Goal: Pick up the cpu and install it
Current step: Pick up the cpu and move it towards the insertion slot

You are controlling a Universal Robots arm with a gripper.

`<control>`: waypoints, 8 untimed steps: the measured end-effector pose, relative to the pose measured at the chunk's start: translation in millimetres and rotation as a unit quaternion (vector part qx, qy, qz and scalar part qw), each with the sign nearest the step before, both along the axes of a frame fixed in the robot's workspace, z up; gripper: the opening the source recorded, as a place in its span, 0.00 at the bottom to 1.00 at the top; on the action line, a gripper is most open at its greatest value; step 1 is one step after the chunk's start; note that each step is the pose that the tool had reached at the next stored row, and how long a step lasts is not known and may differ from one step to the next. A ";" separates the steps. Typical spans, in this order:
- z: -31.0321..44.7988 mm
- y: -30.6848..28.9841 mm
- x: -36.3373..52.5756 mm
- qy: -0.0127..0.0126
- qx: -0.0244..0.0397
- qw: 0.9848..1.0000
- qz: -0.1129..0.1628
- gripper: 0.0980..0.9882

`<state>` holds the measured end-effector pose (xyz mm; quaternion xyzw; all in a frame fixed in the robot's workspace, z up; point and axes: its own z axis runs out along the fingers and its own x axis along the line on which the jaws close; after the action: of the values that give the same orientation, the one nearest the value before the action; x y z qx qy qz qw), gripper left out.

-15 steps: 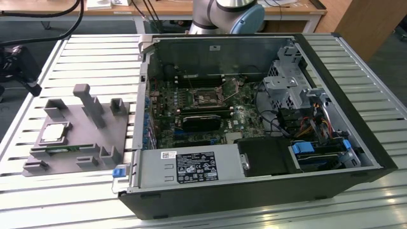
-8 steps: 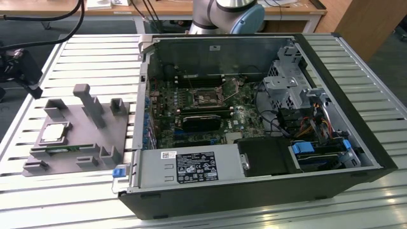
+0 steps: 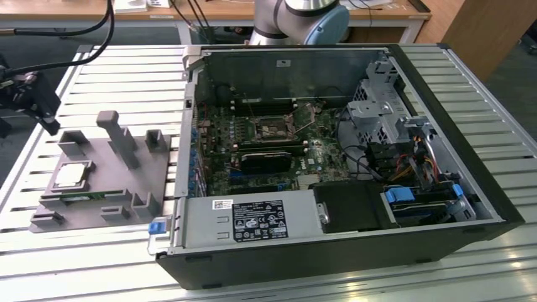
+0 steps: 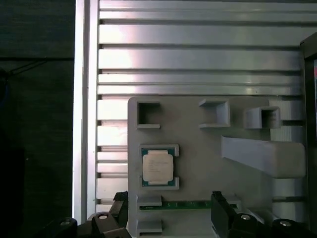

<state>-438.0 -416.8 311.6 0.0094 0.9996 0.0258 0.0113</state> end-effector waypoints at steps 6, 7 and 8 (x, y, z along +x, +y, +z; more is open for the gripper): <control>-3.2 0.0 0.0 0.000 0.000 1.000 0.002 0.74; -3.8 0.0 0.0 0.000 0.000 1.000 0.002 0.74; -4.5 0.0 0.0 0.000 0.000 1.000 0.002 0.74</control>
<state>-438.0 -416.8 307.1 0.0077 0.9996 0.0259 0.0112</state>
